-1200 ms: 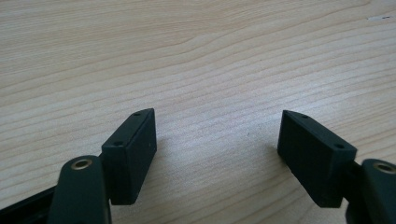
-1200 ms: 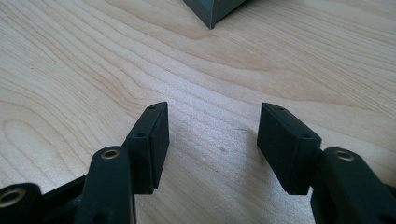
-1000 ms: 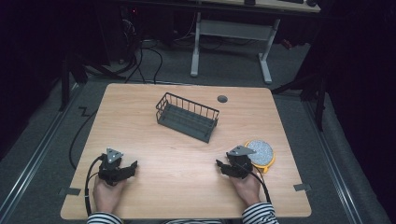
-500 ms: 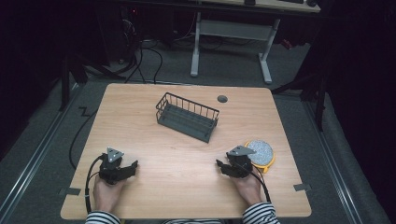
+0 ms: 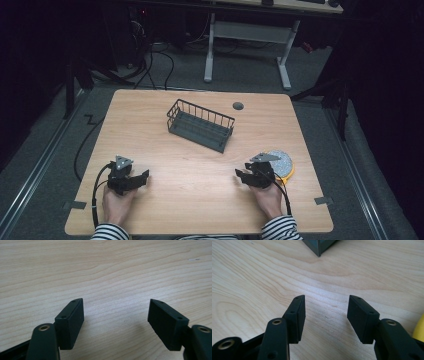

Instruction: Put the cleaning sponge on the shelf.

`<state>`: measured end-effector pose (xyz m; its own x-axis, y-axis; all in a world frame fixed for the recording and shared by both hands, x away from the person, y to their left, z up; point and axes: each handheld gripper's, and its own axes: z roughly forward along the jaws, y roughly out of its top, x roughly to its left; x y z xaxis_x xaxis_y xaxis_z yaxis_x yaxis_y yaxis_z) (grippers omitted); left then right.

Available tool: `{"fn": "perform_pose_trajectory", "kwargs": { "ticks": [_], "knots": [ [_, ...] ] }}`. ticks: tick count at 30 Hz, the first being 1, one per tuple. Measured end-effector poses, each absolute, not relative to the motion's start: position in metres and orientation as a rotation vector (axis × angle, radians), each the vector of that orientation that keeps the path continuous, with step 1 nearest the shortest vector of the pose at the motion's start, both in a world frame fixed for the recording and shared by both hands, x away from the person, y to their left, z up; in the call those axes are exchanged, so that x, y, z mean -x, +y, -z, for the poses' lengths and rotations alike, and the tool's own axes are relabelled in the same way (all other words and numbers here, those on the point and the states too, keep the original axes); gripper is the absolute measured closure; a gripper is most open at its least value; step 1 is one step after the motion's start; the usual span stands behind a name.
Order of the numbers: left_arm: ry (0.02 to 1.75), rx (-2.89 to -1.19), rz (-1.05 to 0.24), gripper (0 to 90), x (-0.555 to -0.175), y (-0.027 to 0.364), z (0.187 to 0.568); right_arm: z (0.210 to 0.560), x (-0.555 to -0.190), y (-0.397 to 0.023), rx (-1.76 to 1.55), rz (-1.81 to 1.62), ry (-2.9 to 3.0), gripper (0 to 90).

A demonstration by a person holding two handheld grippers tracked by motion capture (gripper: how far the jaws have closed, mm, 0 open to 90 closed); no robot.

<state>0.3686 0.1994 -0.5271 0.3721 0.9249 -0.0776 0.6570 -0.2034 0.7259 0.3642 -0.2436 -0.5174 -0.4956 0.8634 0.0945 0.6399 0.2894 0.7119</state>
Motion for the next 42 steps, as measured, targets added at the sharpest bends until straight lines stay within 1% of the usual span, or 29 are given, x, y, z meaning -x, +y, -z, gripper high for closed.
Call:
{"fn": "perform_pose_trajectory", "kwargs": {
  "ticks": [5, 13, 20, 27, 33, 37, 42],
  "knots": [
    [1.352, -1.959, -0.454, 31.7, -0.376, 0.194, 0.517, 0.503, -0.363, -0.253, -1.391, -1.070, 2.227, 50.8],
    [1.298, -1.981, -0.465, 32.3, -0.394, 0.179, 0.493, 0.478, -0.372, -0.267, -1.391, -1.115, 2.205, 51.0],
    [1.244, -1.970, -0.469, 33.3, -0.413, 0.164, 0.472, 0.463, -0.382, -0.269, -1.380, -1.131, 2.204, 52.2],
    [1.207, -1.983, -0.499, 36.7, -0.438, 0.148, 0.453, 0.451, -0.408, -0.262, -1.373, -1.127, 2.218, 53.7],
    [1.218, -1.934, -0.462, 36.8, -0.459, 0.146, 0.440, 0.442, -0.426, -0.254, -1.364, -1.124, 2.216, 54.0],
    [1.233, -1.920, -0.462, 36.7, -0.473, 0.145, 0.433, 0.436, -0.436, -0.250, -1.357, -1.112, 2.217, 54.0],
    [1.239, -1.915, -0.530, 36.3, -0.488, 0.140, 0.429, 0.428, -0.450, -0.246, -1.366, -1.094, 2.211, 53.8]
  ]
}}
